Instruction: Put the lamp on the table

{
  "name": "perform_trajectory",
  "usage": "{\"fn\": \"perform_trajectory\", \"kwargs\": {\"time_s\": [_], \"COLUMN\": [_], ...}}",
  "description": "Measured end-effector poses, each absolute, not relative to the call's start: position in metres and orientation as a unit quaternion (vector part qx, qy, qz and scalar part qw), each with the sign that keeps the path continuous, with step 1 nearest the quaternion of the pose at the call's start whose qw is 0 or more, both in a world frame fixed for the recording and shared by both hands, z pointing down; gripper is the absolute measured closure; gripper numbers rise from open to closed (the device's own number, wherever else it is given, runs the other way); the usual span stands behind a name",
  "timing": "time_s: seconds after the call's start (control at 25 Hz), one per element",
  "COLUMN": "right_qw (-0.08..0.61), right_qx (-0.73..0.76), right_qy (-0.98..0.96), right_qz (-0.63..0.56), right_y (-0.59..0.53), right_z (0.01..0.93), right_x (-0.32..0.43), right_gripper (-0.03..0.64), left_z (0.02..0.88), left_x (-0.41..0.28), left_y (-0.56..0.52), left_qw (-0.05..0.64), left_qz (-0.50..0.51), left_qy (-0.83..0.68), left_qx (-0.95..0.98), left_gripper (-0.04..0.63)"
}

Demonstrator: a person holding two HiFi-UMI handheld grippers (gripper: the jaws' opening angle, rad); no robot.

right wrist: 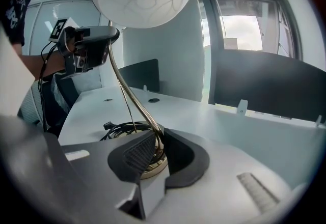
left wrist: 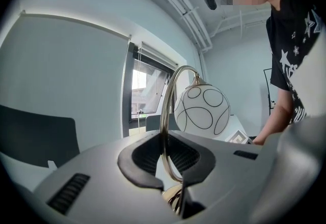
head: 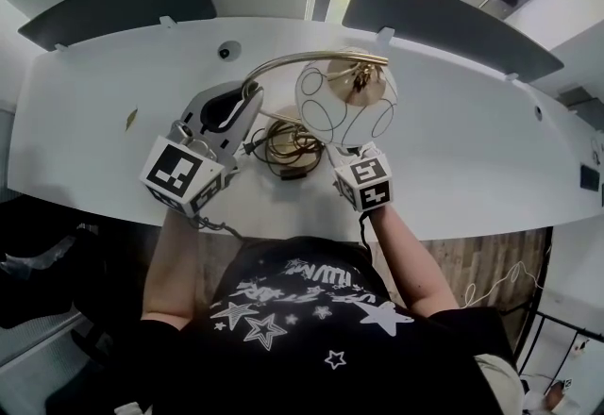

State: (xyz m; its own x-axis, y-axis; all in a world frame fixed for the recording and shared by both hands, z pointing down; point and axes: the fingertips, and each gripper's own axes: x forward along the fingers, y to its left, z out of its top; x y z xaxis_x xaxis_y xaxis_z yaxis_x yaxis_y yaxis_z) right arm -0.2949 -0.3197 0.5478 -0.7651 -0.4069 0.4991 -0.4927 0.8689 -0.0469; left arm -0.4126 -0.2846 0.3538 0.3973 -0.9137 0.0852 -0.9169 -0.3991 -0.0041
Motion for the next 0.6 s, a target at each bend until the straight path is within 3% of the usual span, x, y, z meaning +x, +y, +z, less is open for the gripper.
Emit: {"fn": "perform_trajectory", "kwargs": {"time_s": [0.6], "right_qw": [0.226], "right_qx": [0.246], "right_qy": [-0.936], "right_qz": [0.107], "right_y": [-0.3197], "right_z": [0.5478], "right_x": [-0.2951], "right_gripper": [0.563], "left_z": [0.3542], "left_x": [-0.4151], "left_y": [-0.2827], "left_qw": [0.01], "left_qz": [0.021], "left_qy": [-0.578], "left_qx": [0.816], "left_gripper": [0.56]}}
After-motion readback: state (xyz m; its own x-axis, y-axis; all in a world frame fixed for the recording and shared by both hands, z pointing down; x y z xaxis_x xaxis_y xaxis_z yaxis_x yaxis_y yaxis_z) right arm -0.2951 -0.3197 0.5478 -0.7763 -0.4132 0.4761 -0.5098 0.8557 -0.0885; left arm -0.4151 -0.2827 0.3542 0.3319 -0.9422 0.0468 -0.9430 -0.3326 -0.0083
